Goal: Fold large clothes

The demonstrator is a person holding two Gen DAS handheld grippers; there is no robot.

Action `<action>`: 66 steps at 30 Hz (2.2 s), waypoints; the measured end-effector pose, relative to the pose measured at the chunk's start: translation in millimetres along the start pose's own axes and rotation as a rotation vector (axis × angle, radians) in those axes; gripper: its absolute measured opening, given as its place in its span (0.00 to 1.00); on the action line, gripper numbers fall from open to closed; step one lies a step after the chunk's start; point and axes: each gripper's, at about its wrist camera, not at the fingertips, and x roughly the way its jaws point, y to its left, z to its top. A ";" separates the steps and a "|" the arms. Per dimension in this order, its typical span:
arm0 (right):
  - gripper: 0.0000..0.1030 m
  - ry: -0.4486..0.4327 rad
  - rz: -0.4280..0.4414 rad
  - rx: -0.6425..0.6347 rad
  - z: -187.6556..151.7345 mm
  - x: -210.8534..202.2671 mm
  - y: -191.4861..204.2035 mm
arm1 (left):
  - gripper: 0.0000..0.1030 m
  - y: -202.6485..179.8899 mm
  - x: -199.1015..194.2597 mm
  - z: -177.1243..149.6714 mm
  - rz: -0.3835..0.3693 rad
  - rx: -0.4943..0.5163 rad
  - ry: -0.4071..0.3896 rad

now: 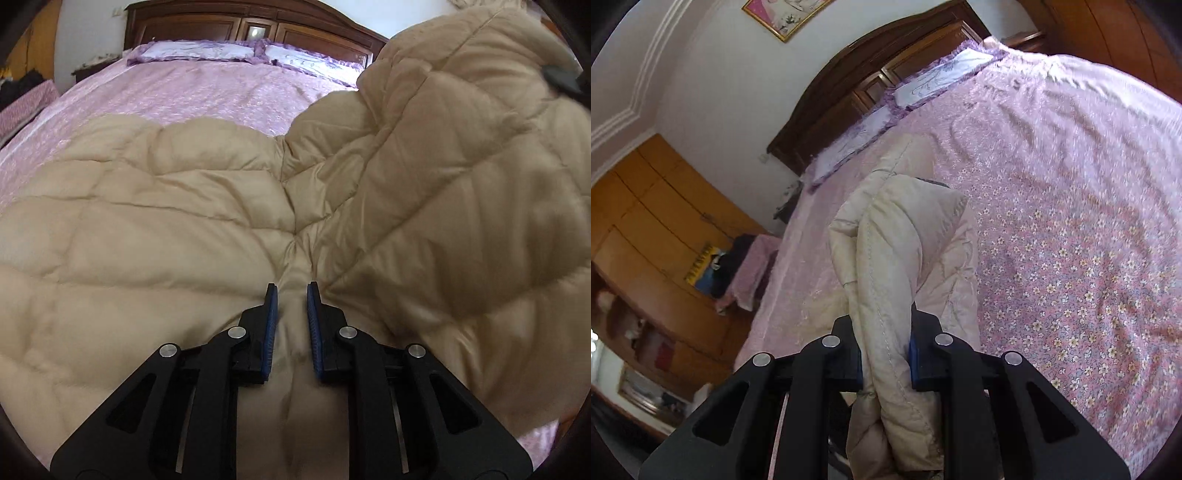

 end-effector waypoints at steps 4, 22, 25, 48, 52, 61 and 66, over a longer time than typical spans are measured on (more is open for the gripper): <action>0.17 -0.017 -0.070 -0.095 -15.3 3.0 33.5 | 0.15 34.0 -58.6 3.7 0.043 0.028 -0.077; 0.17 0.053 -0.289 -0.498 -147.7 146.2 171.7 | 0.16 220.0 -89.2 -42.9 0.150 -0.229 -0.059; 0.17 0.076 -0.309 -0.531 -168.6 169.3 178.8 | 0.16 233.1 -85.5 -48.8 0.117 -0.295 -0.037; 0.86 0.300 0.268 -0.280 -139.7 127.6 173.0 | 0.22 218.1 -168.8 -74.4 0.110 -0.312 -0.109; 0.87 0.243 0.299 -0.230 -107.8 92.1 159.9 | 0.45 205.4 -179.0 -57.8 0.118 -0.268 -0.121; 0.87 0.147 0.005 -0.273 -62.6 55.9 70.7 | 0.84 106.9 -175.0 27.4 0.095 -0.055 -0.151; 0.87 0.170 -0.127 -0.243 -77.0 73.8 22.9 | 0.84 60.2 -128.8 46.9 0.111 0.017 -0.071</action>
